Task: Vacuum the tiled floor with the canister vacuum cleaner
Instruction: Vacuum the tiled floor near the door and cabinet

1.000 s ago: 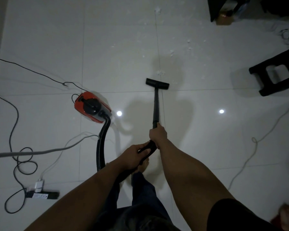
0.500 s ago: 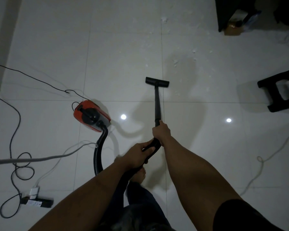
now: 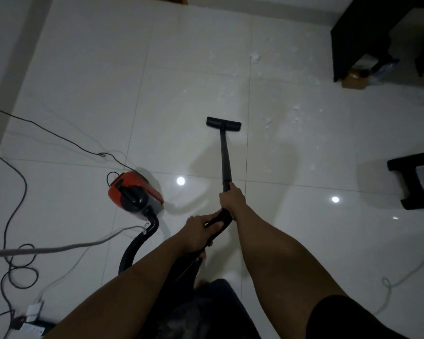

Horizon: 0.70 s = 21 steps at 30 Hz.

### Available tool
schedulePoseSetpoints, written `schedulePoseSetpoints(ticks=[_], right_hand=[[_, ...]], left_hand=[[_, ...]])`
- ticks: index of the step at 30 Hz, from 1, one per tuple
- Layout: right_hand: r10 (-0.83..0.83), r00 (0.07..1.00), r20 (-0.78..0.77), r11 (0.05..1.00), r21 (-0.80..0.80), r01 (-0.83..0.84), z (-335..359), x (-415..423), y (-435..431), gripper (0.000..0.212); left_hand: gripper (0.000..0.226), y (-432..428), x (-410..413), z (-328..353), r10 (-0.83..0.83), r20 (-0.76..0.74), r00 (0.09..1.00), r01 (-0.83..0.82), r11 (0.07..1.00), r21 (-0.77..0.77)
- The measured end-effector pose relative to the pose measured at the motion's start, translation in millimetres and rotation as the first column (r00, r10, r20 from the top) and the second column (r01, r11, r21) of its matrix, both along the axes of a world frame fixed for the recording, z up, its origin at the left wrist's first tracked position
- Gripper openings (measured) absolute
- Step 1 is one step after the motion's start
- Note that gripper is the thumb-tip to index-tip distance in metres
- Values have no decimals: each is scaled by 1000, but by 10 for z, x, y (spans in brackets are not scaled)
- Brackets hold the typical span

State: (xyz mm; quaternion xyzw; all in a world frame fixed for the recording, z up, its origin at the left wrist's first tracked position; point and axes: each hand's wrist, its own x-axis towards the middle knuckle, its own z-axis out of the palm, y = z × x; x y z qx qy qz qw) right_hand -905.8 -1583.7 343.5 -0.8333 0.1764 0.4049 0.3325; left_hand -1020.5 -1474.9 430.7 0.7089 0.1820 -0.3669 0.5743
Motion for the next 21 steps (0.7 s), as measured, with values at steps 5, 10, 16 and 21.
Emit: schedulePoseSetpoints(ticks=[5, 10, 16, 21], right_hand=[[-12, 1000, -6, 1000, 25, 12, -33, 584, 349, 68], [-43, 999, -7, 999, 10, 44, -18, 1065, 609, 66], [-97, 995, -3, 995, -3, 97, 3, 1631, 763, 68], [6, 1000, 9, 1000, -2, -6, -11, 2112, 781, 69]], left_hand=[[51, 338, 570, -72, 38, -33, 999, -39, 999, -14], [53, 575, 1088, 23, 35, -2, 999, -35, 999, -28], [52, 741, 1666, 35, 31, -20, 999, -32, 999, -28], [48, 769, 2113, -75, 56, -100, 993, -61, 997, -47]])
